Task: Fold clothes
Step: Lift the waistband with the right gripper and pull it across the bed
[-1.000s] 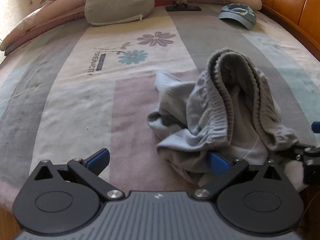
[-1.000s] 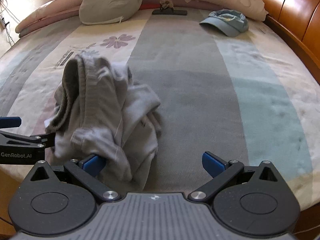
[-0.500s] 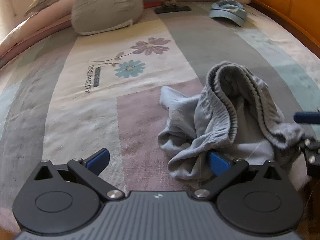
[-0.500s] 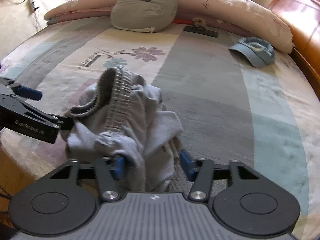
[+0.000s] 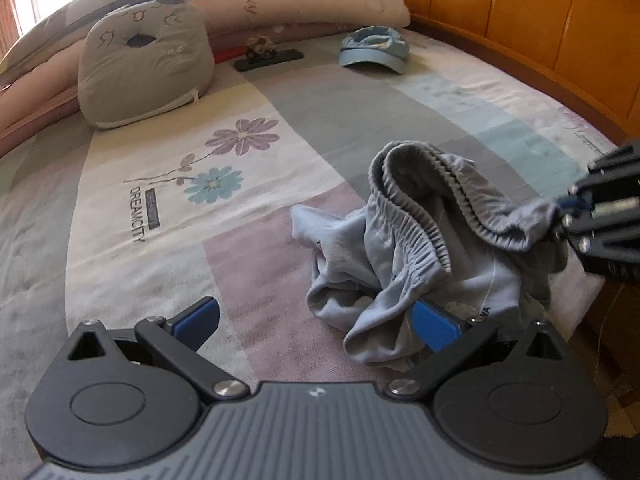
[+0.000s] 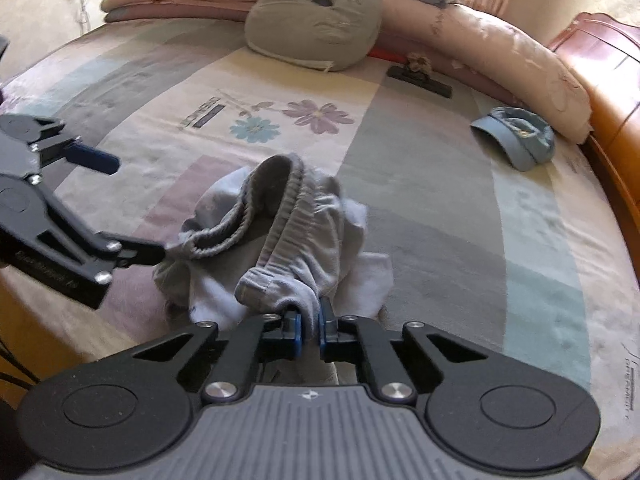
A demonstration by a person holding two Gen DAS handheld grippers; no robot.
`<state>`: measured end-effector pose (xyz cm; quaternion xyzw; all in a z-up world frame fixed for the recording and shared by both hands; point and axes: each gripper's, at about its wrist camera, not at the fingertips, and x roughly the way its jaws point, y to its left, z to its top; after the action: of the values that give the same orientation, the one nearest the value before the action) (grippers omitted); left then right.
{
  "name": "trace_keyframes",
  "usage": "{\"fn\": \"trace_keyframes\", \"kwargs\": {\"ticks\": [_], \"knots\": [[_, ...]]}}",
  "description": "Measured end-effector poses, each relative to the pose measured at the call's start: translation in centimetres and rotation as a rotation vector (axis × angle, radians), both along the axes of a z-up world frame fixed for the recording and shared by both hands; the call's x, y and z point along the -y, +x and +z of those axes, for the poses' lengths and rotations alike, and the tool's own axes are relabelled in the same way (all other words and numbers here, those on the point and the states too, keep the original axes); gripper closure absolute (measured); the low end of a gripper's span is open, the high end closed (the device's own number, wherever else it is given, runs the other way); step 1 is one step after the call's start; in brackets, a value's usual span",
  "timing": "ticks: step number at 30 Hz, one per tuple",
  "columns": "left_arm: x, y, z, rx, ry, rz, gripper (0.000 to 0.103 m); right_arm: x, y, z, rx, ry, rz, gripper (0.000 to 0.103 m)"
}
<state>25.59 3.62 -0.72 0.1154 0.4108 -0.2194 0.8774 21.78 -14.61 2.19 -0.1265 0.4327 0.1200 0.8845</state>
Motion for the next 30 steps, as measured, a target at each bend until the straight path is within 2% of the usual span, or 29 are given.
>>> {"fn": "trace_keyframes", "kwargs": {"ticks": [8,12,16,21,27,30], "knots": [[0.8,0.6,-0.4,-0.003,-0.046,-0.098,0.001,2.5,1.9,2.2,0.018,-0.04,-0.119,0.095],[1.6,1.4,-1.1,0.003,-0.047,-0.087,0.001,3.8,2.6,3.2,0.029,-0.044,-0.138,0.095],[1.9,1.9,-1.2,-0.003,-0.06,-0.062,0.001,5.1,3.6,2.8,0.019,-0.049,-0.137,0.095],[2.6,2.5,-0.9,0.023,-0.04,0.002,0.001,7.0,4.8,2.1,0.005,-0.019,-0.099,0.095],[3.7,4.7,-0.1,0.039,0.007,0.161,0.001,10.9,7.8,1.6,-0.003,0.048,-0.049,0.095],[4.8,5.4,0.6,0.052,0.016,0.201,0.001,13.1,9.4,1.3,-0.012,0.068,-0.048,0.095]]}}
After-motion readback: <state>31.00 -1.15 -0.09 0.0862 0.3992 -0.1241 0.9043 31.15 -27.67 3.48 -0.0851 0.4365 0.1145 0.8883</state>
